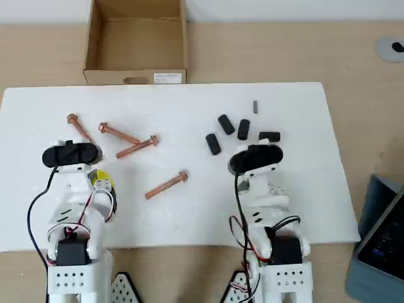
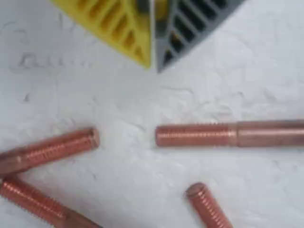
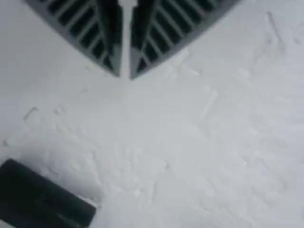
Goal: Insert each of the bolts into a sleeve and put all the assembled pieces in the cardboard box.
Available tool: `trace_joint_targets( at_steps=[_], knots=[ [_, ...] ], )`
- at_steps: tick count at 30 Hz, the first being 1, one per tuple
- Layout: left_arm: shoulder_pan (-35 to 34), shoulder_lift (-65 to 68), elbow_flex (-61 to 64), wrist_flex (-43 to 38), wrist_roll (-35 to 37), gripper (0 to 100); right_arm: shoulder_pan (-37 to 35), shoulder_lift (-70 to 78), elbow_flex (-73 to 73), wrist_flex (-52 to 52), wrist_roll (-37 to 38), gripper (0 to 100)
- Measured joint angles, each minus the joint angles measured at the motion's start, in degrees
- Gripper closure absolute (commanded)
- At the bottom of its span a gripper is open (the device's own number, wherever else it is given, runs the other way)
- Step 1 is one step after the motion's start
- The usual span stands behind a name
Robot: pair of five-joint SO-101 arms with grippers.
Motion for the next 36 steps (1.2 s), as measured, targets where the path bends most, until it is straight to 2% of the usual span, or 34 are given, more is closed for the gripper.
trace_joint_targets(
  at_steps=[23, 30, 36],
  knots=[
    [0.00, 0.00, 0.00, 0.00, 0.00, 100, 0.00, 0.00, 0.00, 0.09, 0.00, 98.8],
    [0.00, 0.00, -2.73, 0.00, 0.00, 99, 1.67, 0.00, -5.80, 5.10, 0.00, 98.8],
    [0.00, 0.00, -10.02, 7.65, 0.00, 99, 1.49, 0.00, -12.75, 8.44, 0.00, 98.8]
  ],
)
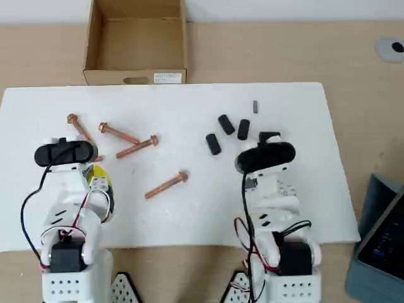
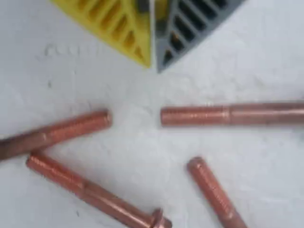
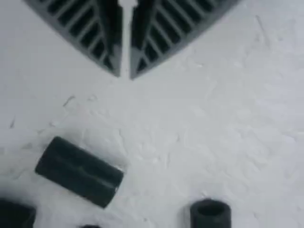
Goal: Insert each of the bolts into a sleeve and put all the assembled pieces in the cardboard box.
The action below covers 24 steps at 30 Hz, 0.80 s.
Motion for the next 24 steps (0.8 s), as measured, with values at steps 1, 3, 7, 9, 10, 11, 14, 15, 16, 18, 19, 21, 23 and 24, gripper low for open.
trace_joint_targets(
  at_steps=[1, 3, 7, 9, 10, 11, 14, 15, 16, 18, 19, 21, 23, 24],
  knots=[
    [0.00, 0.00, -1.14, 1.49, 0.00, 99, 0.00, 0.00, -0.53, 0.09, 0.00, 98.8],
    [0.00, 0.00, -2.99, 3.96, 0.00, 99, 0.00, 0.00, -1.93, 0.09, 0.00, 98.8],
    [0.00, 3.34, -7.12, 7.21, 0.00, 99, 0.09, 4.57, -7.30, 0.09, 0.00, 98.8],
    [0.00, 6.68, -9.85, 7.56, 0.00, 99, 0.18, 9.05, -10.81, 0.09, 0.00, 98.8],
    [0.00, 8.79, -11.60, 7.74, 0.00, 99, 0.18, 11.52, -12.66, 0.09, 0.00, 98.8],
    [0.00, 11.43, -13.45, 7.74, 0.00, 99, 0.18, 14.33, -14.77, 0.09, 0.00, 98.8],
    [0.00, 19.96, -19.96, 7.74, 0.00, 99, 0.18, 23.21, -21.01, 0.09, 0.00, 98.8],
    [0.00, 23.03, -22.15, 7.74, 0.00, 99, 0.18, 26.20, -23.03, 0.09, 0.00, 98.7],
    [0.00, 26.46, -24.44, 7.74, 0.00, 99, 0.18, 29.27, -25.14, 0.09, 0.00, 98.7],
    [0.00, 32.79, -28.84, 7.74, 0.00, 99, 0.18, 35.78, -29.19, 0.09, 0.00, 98.7],
    [0.00, 35.87, -30.95, 7.82, 0.00, 99, 0.18, 38.95, -31.12, 0.09, 0.00, 98.7],
    [0.00, 41.93, -34.81, 7.82, 0.00, 99, 0.18, 45.36, -35.34, 0.09, 0.00, 98.7],
    [-0.53, 47.56, -38.15, 7.82, 0.00, 99, 0.18, 51.78, -39.38, 0.09, 0.00, 98.7],
    [-1.23, 50.11, -39.56, 7.82, 0.00, 99, 0.18, 54.86, -41.67, 0.53, 0.00, 98.7]
  ],
)
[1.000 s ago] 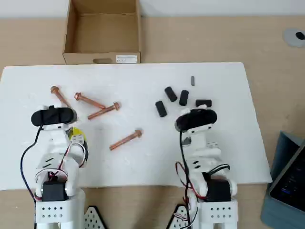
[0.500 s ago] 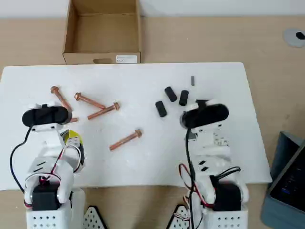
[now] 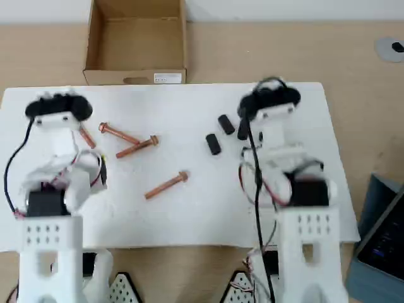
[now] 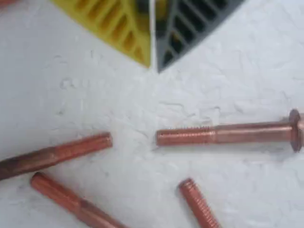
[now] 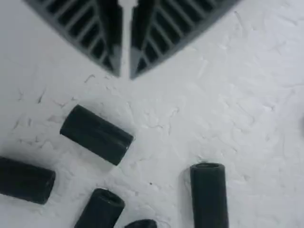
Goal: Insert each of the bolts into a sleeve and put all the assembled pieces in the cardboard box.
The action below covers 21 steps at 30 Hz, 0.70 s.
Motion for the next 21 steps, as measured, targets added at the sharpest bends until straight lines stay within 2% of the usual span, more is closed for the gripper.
trace_joint_targets(
  at_steps=[3, 7, 12, 19, 21],
  knots=[
    [-2.81, 6.86, -3.96, 0.00, -0.97, 99, 0.00, 9.32, -6.42, 2.37, 1.05, 98.7],
    [-8.44, 14.33, -7.56, 0.00, -4.40, 99, -0.09, 20.75, -14.59, 7.82, 7.12, 98.6],
    [-14.33, 20.57, -10.90, 1.67, -5.01, 90, -1.58, 31.21, -22.77, 11.78, 14.33, 98.6],
    [-15.56, 24.09, -11.25, 2.90, -5.01, 89, -7.56, 39.91, -30.15, 12.13, 14.15, 98.4],
    [-15.56, 24.18, -11.34, 2.90, -5.01, 89, -9.23, 42.55, -31.56, 12.13, 13.01, 95.6]
  ],
)
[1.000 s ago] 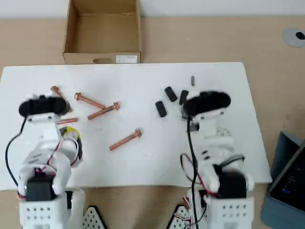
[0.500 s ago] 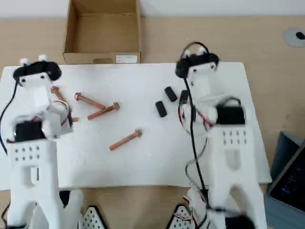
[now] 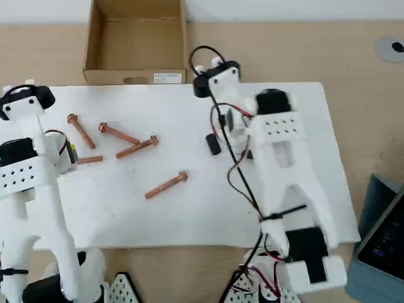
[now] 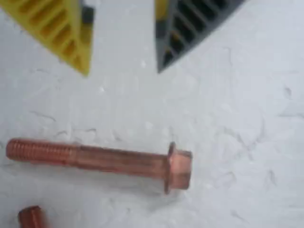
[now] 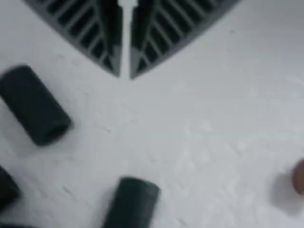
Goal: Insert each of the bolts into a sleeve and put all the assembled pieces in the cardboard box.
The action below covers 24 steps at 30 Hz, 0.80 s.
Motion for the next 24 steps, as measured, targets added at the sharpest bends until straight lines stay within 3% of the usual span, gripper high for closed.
trace_joint_targets(
  at_steps=[5, 24],
  knots=[
    [-0.09, 0.09, 0.00, 0.00, 0.00, 89, -1.67, 7.30, -4.31, 0.00, -4.22, 83.8],
    [-0.09, 0.18, 0.00, 0.00, 0.00, 89, -5.45, 26.81, -17.58, 0.00, -6.42, 83.2]
  ],
)
